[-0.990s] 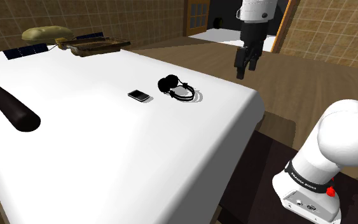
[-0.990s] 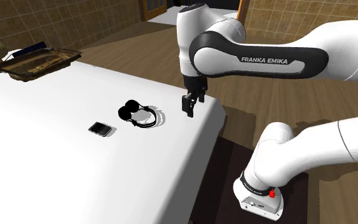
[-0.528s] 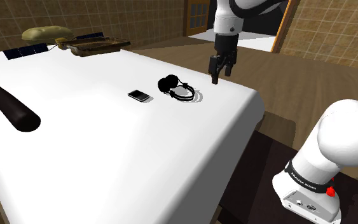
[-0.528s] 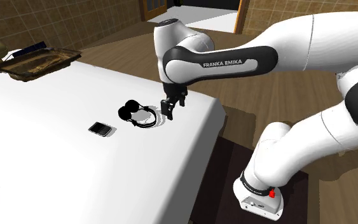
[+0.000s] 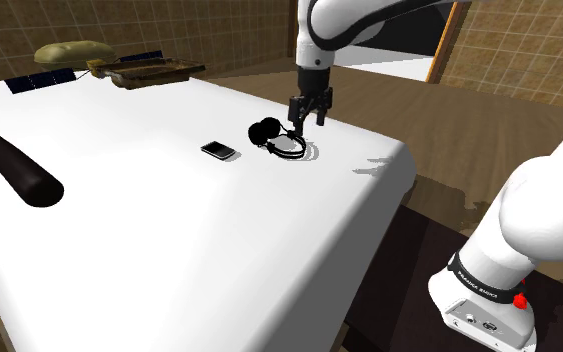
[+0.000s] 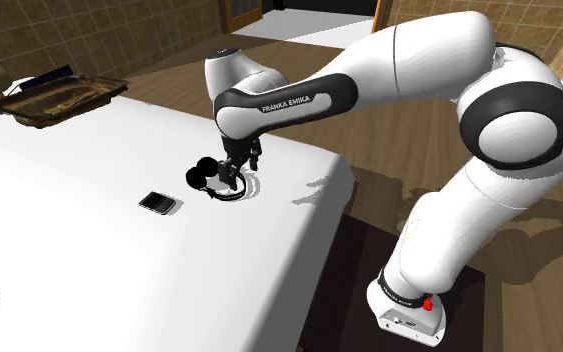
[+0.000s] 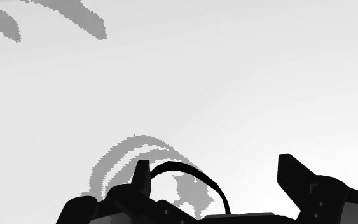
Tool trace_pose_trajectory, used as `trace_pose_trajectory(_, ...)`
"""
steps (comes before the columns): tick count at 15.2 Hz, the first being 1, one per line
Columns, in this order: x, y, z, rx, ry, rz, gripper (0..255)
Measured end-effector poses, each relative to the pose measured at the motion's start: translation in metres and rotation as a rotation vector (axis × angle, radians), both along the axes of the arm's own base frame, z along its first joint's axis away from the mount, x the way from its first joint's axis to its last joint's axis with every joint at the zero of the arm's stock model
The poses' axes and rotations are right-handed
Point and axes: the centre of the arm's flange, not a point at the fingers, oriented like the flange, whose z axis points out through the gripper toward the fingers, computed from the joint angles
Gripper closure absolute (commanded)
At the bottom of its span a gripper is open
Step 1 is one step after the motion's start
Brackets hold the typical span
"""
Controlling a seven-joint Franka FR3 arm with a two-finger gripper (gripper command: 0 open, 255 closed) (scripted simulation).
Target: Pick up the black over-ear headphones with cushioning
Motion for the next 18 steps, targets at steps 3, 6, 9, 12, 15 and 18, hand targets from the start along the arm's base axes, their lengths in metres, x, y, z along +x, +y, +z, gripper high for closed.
trace_pose_trajectory(3,0.033,0.008,-0.017,0.010,-0.010,-0.003,0)
trace_pose_trajectory(6,0.067,0.013,-0.031,0.019,-0.021,-0.005,0)
trace_pose_trajectory(9,0.102,0.017,-0.042,0.029,-0.032,-0.008,0)
trace_pose_trajectory(12,0.120,0.024,-0.060,0.035,-0.037,-0.009,0)
trace_pose_trajectory(15,0.123,0.026,-0.076,0.035,-0.038,-0.009,0)
trace_pose_trajectory(18,0.123,0.027,-0.090,0.036,-0.038,-0.009,0)
